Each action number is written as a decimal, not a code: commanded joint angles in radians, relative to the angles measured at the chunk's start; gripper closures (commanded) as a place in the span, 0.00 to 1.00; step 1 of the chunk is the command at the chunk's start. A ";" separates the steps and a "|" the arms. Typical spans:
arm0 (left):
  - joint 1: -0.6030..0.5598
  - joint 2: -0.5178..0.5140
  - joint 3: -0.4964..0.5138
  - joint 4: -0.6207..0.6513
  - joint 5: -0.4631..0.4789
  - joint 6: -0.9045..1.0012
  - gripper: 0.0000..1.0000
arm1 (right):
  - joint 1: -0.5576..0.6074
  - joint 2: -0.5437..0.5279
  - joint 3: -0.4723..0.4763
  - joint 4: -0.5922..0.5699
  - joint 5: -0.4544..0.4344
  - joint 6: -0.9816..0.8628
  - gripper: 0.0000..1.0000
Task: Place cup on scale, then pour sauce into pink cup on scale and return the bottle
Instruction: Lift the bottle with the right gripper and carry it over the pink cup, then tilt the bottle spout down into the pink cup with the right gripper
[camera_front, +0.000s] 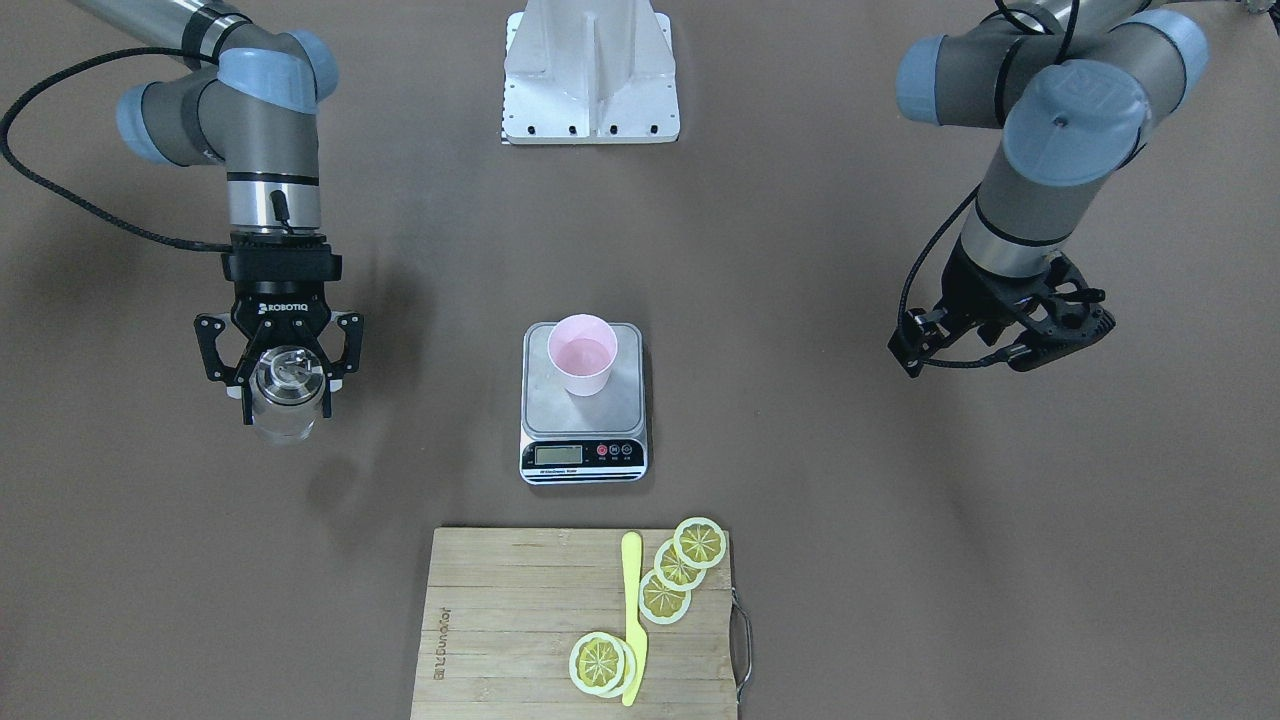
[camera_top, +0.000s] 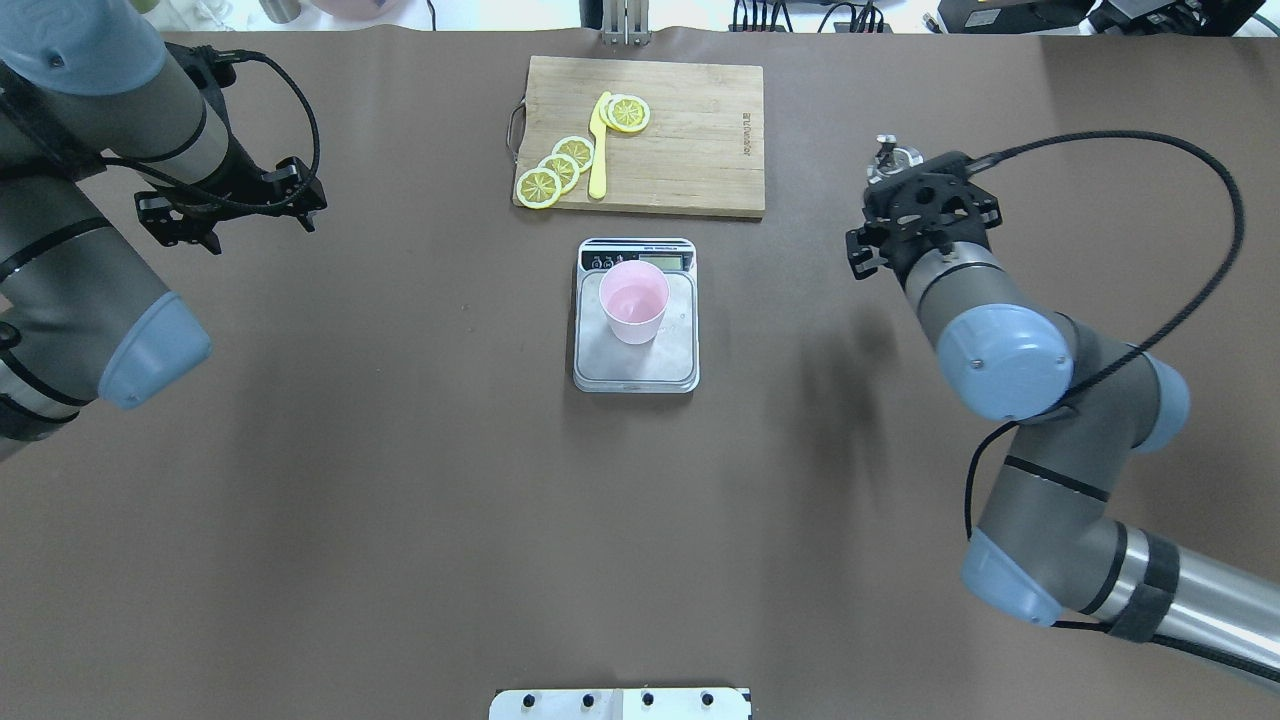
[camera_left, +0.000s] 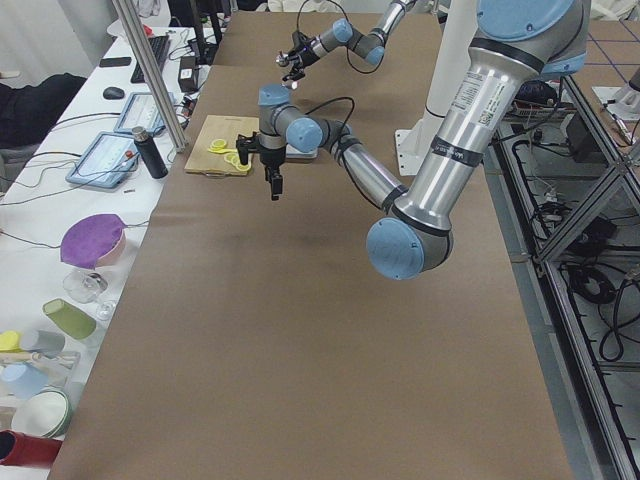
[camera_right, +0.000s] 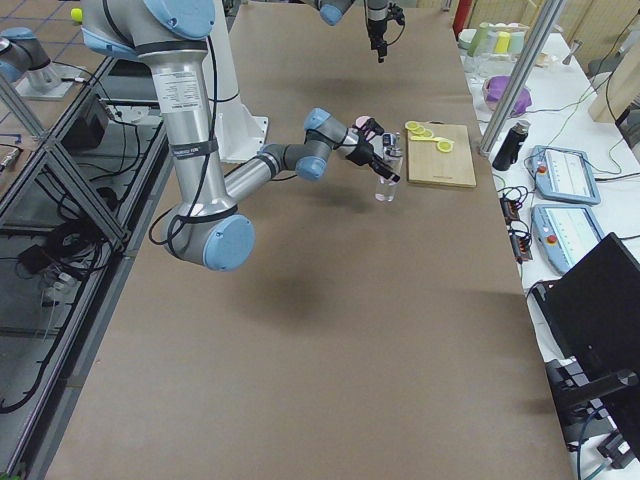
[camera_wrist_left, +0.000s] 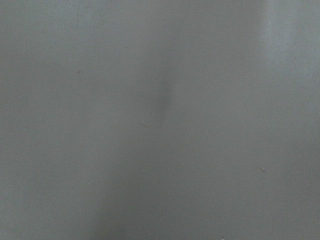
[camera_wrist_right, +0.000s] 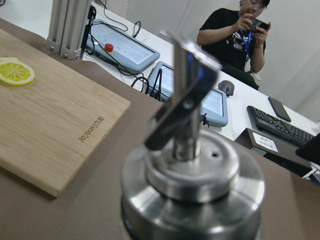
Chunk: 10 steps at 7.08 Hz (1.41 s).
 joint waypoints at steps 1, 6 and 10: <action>-0.014 0.000 0.010 0.002 0.002 0.003 0.02 | -0.104 0.074 0.010 -0.183 -0.185 -0.226 1.00; -0.057 0.043 0.044 -0.002 0.000 0.117 0.02 | -0.246 0.221 -0.100 -0.461 -0.485 -0.522 1.00; -0.071 0.043 0.122 -0.055 0.000 0.149 0.01 | -0.241 0.304 -0.222 -0.461 -0.692 -0.609 1.00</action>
